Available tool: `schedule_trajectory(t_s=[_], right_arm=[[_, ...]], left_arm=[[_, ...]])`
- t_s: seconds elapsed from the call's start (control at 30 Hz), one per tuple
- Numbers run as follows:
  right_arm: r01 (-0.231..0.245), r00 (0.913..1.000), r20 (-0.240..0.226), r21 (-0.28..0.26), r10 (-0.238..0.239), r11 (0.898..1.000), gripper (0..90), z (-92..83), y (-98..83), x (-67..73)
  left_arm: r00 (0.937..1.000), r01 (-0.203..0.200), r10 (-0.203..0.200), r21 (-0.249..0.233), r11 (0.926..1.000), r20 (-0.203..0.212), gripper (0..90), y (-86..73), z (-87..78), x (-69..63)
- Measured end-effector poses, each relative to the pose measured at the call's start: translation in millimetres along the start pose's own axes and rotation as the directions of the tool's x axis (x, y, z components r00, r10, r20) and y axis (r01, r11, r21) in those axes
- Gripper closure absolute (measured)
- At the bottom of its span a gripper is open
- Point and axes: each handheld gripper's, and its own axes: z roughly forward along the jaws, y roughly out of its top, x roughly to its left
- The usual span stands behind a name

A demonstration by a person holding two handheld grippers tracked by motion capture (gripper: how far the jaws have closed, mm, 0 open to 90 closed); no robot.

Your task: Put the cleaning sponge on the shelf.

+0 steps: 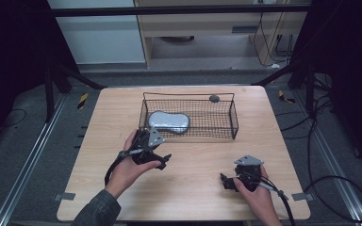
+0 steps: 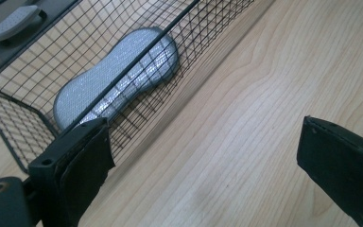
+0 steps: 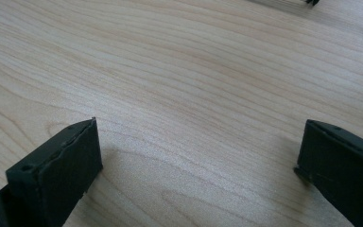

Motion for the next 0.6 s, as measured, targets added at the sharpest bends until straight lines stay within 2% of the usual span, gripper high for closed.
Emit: schedule_trajectory(t_s=[0.33, 0.6], right_arm=[[0.001, 1.0, 0.001, 0.0, -0.001, 1.0, 0.7, 0.0, -0.1, 0.0], [0.0, 1.0, 0.002, 0.0, 0.0, 1.0, 0.7, -0.1, -0.1, 0.1]], left_arm=[[0.9967, 0.081, -0.081, 0.031, 0.9962, -0.009, 4.1, -41.4, 4.1, 7.2], [0.9857, 0.166, -0.164, 0.065, 0.9839, -0.037, 4.2, -75.3, 7.1, 21.3]])
